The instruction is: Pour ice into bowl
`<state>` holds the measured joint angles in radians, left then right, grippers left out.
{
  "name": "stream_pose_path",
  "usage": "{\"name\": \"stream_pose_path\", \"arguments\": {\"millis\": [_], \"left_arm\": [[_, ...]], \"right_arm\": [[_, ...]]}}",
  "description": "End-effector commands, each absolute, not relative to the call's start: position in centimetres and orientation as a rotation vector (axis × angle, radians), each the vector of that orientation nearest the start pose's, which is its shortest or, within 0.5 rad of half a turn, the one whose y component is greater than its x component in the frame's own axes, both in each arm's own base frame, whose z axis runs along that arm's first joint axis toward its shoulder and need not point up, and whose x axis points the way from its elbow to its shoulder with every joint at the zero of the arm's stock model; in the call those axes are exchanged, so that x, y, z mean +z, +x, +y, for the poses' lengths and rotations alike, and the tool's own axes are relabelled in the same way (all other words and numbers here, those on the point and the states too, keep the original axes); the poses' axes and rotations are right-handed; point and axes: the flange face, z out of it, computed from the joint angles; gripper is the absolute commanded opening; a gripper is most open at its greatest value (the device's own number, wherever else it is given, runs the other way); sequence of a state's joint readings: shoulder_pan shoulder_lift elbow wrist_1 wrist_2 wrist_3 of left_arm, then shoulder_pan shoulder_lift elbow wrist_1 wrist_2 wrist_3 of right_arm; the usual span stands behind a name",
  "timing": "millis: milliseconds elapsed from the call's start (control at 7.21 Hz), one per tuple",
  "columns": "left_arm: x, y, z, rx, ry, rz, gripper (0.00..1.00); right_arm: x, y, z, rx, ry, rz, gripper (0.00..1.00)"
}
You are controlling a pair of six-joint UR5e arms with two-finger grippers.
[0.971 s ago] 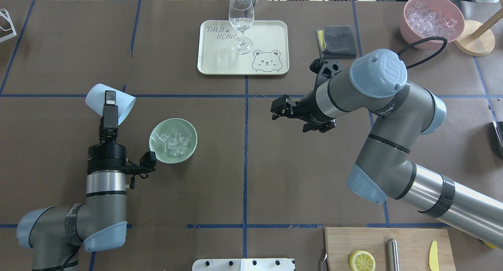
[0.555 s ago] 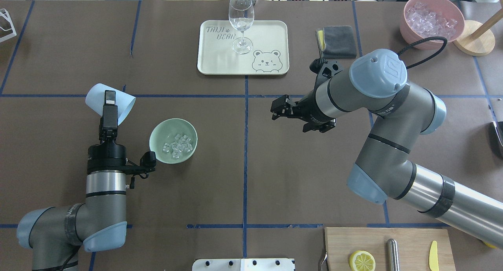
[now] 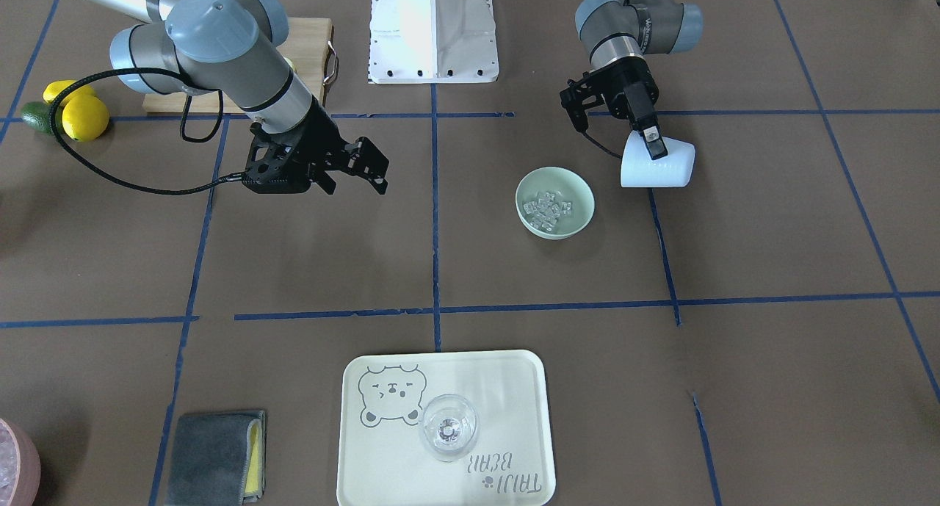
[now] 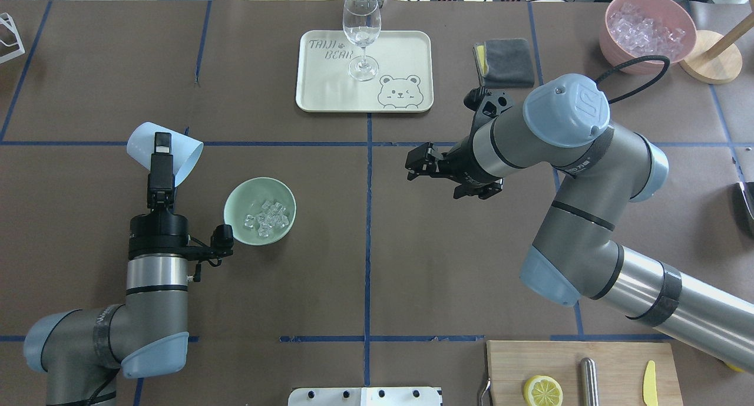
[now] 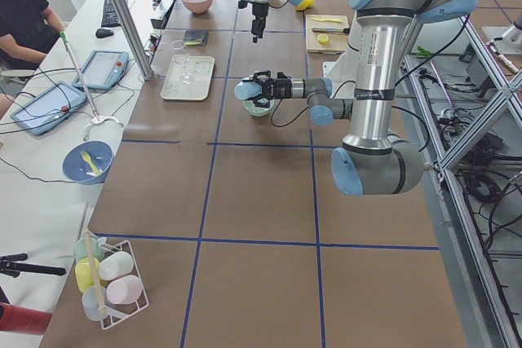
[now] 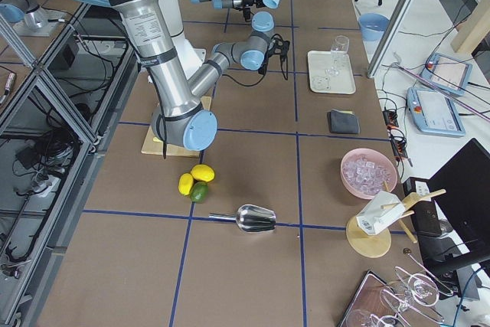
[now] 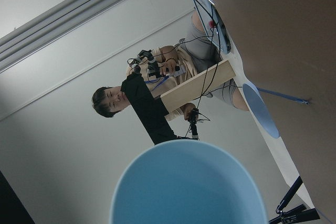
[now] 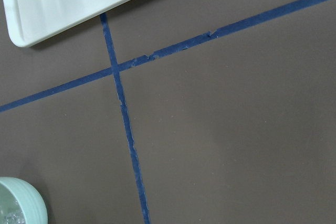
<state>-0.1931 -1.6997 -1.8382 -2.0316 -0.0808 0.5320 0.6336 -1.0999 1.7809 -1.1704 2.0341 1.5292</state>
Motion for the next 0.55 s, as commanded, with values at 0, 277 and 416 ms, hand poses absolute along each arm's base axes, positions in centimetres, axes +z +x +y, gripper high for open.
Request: {"name": "stream_pose_path", "arguments": {"millis": [0,277,416], "left_arm": [[34.8,42.7,-32.0,0.925,1.244,-0.880,0.00],[32.6,41.5,-31.6,0.968,1.276,-0.716,0.00],[29.8,40.1,-31.1,0.960,1.315,-0.613,0.00]], "right_arm": [[24.7,-45.0,-44.1,0.277,-0.040,-1.141,1.00],[24.5,-44.9,-44.0,0.279,-0.041,-1.145,1.00],[24.4,-44.9,-43.9,0.280,-0.043,-1.147,1.00]]}}
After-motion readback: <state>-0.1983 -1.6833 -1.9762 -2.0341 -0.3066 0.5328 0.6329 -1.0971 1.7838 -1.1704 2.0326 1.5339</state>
